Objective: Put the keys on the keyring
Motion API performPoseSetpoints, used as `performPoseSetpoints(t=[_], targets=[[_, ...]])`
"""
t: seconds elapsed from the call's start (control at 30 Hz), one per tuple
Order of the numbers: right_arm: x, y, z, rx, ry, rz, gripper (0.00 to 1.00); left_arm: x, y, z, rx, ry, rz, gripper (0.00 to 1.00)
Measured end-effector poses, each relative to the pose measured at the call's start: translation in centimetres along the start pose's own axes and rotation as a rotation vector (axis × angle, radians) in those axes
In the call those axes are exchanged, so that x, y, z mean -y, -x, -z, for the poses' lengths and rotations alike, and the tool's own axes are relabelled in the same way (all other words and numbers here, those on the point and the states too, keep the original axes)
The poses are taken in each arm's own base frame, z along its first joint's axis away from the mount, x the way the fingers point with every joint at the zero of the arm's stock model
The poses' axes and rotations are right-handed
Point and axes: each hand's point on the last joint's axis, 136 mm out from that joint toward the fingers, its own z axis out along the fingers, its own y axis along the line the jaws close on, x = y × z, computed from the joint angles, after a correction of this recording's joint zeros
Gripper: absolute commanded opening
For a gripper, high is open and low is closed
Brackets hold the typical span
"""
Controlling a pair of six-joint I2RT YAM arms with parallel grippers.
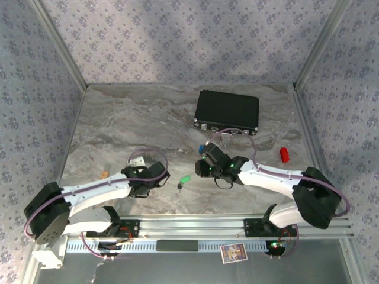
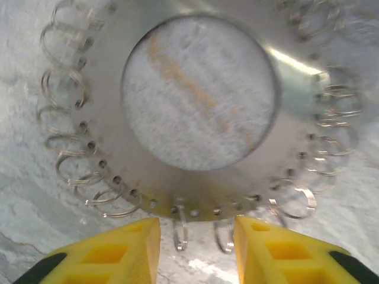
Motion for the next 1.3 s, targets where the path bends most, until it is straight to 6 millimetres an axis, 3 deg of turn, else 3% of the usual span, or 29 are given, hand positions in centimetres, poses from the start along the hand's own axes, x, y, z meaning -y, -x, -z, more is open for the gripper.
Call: performPoseSetpoints(t=[0.13,0.27,0.4,0.57,0.83,0.93,1.17,1.3], targets=[[0.1,0.3,0.2,0.008,0.002,-0.003,0.30,-0.2,4.3,1.8,0.062,-0.020,0.033,0.42],[0.2,0.3,0.2,0.007,0.000,0.000,0.31,-3.5,8.1,1.6,0.088,0.021,0.103,0.42],[0.2,0.3,0.3,0.007,0.000,0.004,0.31,-6.6,9.9,0.7,0.071,0.044,0.171,0.40],[0.1,0.4,0.6,0.010,0.002,0.007,0.32,-7.6,8.9,-1.2,-0.018,0.016,0.185,0.33],[-0.6,-0.3,0.4,-0.018,0.020,0.085,0.31,-6.2,3.8,-2.8,-0.147,-0.088,0.168,0.31],[-2.6,-0.8,-0.3,-0.049,0.042,0.170,0.31,-6.3,2.9,-2.8,-0.154,-0.103,0.186,0.30],[-9.2,-2.0,-2.7,-0.128,0.141,0.329,0.29,-5.9,3.3,-2.0,-0.118,-0.142,0.210,0.31],[-11.7,-3.3,-4.2,-0.181,0.188,0.360,0.29,-6.7,3.2,-1.8,-0.104,-0.110,0.225,0.33]])
